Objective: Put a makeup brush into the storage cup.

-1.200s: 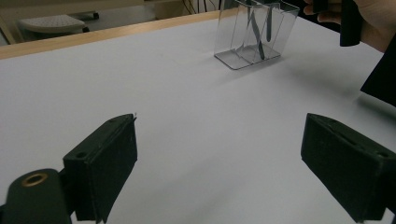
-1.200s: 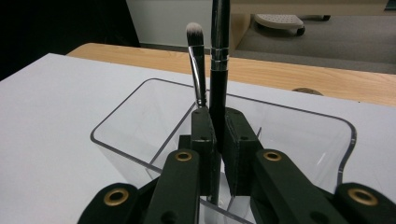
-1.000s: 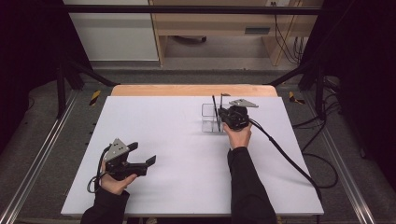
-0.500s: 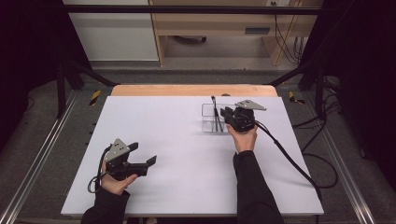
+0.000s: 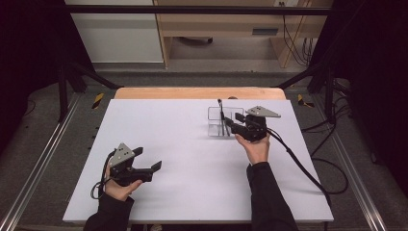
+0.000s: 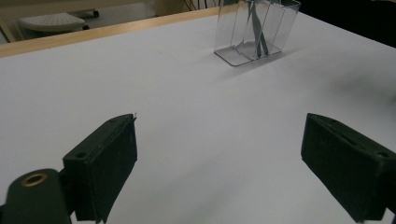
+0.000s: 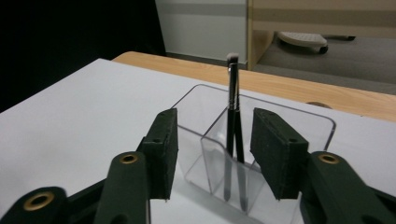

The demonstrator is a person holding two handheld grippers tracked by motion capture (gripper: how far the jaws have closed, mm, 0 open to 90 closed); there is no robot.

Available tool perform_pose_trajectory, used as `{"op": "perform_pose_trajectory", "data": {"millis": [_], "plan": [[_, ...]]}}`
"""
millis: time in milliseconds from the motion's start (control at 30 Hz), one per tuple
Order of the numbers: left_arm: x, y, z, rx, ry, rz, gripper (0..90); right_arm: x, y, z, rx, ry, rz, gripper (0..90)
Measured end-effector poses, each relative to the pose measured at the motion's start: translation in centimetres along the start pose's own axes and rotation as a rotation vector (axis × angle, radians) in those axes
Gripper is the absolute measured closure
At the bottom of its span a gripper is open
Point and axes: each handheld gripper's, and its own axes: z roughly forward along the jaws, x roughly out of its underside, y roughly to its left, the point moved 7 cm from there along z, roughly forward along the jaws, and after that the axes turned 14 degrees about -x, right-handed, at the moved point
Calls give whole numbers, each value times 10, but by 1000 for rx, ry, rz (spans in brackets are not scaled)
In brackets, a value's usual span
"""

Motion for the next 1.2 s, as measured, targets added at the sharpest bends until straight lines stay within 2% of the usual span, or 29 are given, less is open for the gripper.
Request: {"op": "perform_pose_trajectory", "data": {"millis": [400,500,700,900,1200], "plan": [[1,0,1,-7,4,10,96,7,24,-17,-40,30,-50,313],[1,0,0,-7,3,10,96,9,29,-23,-52,29,-49,285],[1,1,1,-10,5,11,94,16,31,-35,-60,34,-42,218],[1,1,0,-13,5,11,93,25,37,-45,-80,64,-65,175],[2,2,1,-15,10,12,90,39,37,-57,-73,87,-65,98]]}}
